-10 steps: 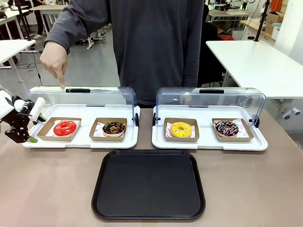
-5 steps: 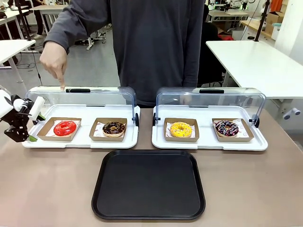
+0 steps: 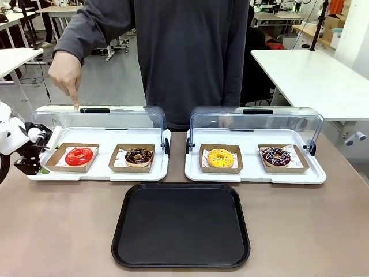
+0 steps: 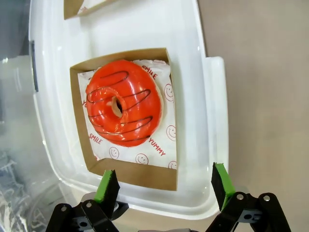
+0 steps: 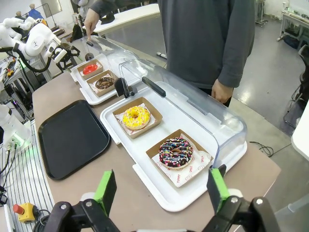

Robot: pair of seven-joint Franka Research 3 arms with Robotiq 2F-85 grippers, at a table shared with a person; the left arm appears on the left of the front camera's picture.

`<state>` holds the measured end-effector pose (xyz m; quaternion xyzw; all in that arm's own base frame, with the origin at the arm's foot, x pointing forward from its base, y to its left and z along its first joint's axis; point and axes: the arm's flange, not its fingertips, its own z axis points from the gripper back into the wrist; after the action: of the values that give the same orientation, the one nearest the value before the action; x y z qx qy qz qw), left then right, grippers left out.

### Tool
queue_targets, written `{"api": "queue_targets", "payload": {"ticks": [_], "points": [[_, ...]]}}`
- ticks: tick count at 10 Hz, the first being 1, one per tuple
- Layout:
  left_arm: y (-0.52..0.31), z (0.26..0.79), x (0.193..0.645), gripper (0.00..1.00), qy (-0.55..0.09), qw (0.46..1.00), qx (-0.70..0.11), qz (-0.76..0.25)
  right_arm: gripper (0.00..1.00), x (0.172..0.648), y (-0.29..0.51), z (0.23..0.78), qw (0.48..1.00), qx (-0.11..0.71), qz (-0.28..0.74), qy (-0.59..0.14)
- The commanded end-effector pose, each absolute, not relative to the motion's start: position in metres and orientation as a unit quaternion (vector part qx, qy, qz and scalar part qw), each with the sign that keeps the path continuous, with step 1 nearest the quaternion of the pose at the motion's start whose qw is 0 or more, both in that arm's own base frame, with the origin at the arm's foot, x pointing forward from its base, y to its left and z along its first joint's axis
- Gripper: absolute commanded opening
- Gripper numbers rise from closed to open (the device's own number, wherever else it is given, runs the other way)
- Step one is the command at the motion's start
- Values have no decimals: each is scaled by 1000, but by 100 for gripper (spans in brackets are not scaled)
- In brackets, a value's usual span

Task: Move the first donut from the left to the tray.
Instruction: Pick up the Paper togo box containing the Donut indicated by the person and place it on the Handle tray.

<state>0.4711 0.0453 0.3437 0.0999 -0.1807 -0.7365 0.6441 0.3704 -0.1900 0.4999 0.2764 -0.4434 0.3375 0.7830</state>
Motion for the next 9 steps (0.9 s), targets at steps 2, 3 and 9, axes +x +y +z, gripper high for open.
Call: {"api": "queue_targets", "payload": {"ticks": [2, 3, 9], "points": [[46, 333, 485, 100, -174, 646, 122, -733, 100, 373, -190, 502, 773, 277, 340, -458], [47, 330, 486, 100, -173, 646, 122, -734, 100, 373, -190, 502, 773, 277, 340, -458], [47, 322, 491, 76, -165, 645, 121, -736, 100, 373, -190, 502, 773, 277, 340, -458]]}}
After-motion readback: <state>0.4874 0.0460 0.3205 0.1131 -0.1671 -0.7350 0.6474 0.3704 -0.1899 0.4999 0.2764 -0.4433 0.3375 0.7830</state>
